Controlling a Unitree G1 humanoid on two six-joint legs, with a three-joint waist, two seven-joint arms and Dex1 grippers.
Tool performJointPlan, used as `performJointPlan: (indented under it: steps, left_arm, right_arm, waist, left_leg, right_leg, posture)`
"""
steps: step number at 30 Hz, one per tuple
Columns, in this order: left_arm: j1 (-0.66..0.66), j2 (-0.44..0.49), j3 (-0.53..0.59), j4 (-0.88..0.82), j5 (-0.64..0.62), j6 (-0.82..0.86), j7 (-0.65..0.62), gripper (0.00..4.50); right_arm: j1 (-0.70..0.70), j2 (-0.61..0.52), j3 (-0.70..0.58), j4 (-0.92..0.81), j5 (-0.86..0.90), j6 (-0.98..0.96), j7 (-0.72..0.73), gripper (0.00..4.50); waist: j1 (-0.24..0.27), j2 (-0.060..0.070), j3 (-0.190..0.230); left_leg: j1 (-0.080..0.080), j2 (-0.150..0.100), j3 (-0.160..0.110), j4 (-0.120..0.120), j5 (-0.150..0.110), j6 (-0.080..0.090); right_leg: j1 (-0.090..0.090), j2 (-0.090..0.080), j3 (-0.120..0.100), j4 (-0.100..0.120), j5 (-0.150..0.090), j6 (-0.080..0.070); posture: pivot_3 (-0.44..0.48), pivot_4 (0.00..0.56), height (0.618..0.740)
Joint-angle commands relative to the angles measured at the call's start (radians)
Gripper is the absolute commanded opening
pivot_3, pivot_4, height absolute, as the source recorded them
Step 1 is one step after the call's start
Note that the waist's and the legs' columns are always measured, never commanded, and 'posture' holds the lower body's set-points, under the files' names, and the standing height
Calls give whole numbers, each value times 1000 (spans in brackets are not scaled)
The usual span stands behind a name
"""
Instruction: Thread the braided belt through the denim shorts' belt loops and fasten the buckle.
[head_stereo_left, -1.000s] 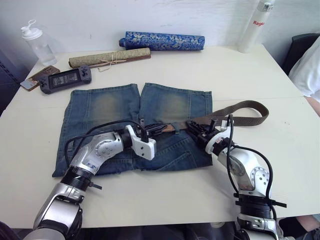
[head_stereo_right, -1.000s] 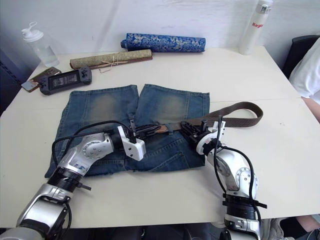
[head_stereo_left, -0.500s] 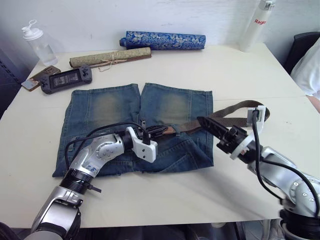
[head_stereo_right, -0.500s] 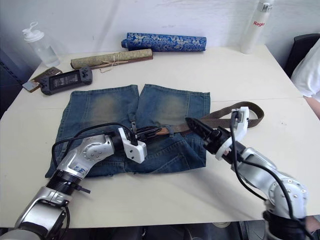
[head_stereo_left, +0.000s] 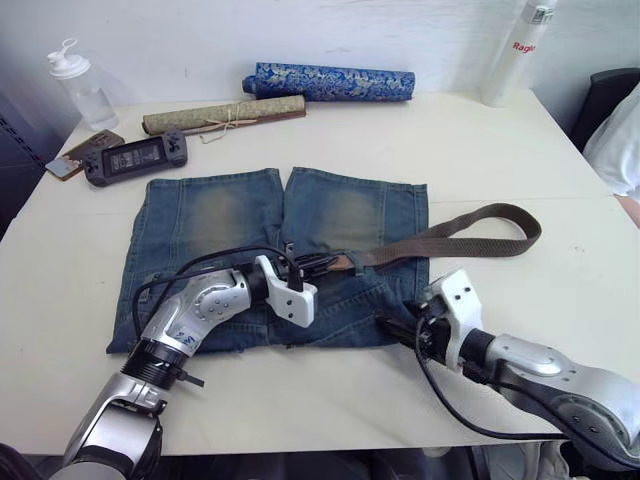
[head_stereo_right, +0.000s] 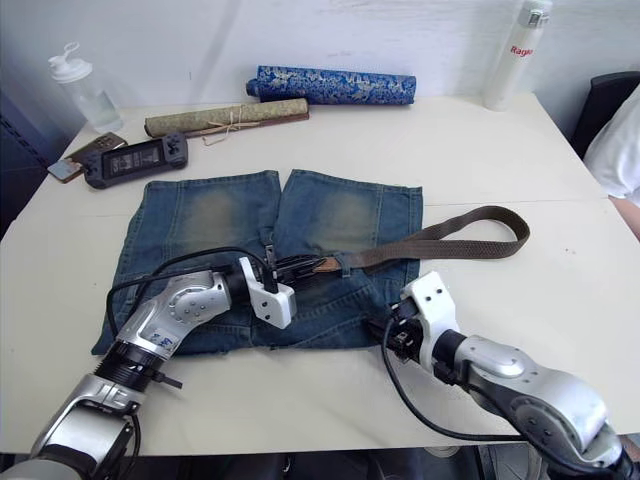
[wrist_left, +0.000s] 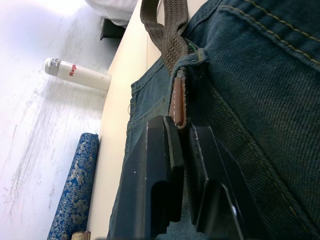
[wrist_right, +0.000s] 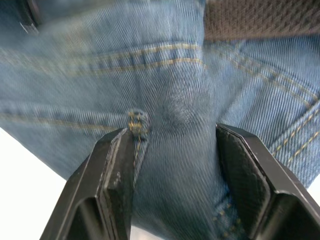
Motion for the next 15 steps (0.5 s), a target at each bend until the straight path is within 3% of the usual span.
performJointPlan:
  steps: [1, 3, 7, 15]
  left_arm:
    - [17, -2, -19, -9, -5, -1, -7, 0]
    - [18, -1, -18, -12, -5, 1, -8, 0]
    - [18, 3, -13, -16, -3, 13, -10, 0]
    - [11, 43, -1, -70, 28, 15, -18, 0]
  right_arm:
    - [-6, 30, 36, 27, -78, 33, -7, 2530]
    - [-16, 48, 38, 23, -86, 47, 5, 1917]
    - [-20, 79, 17, 8, -86, 63, 22, 121]
    - [-10, 130, -52, 21, -91, 99, 10, 45]
  waist:
    - [1, -1, -1]
    - [0, -2, -1]
    - [1, -3, -2]
    - [0, -4, -2]
  left_leg:
    - [0, 0, 0, 0, 0, 0]
    - [0, 0, 0, 0, 0, 0]
    - [0, 0, 0, 0, 0, 0]
    - [0, 0, -1, 0, 0, 0]
  right_leg:
    - [0, 0, 0, 0, 0, 0]
    - [0, 0, 0, 0, 0, 0]
    - [0, 0, 0, 0, 0, 0]
    - [0, 0, 0, 0, 0, 0]
  posture:
    - [0, 150, 637]
    - [0, 150, 637]
    - [0, 150, 637]
    - [0, 150, 637]
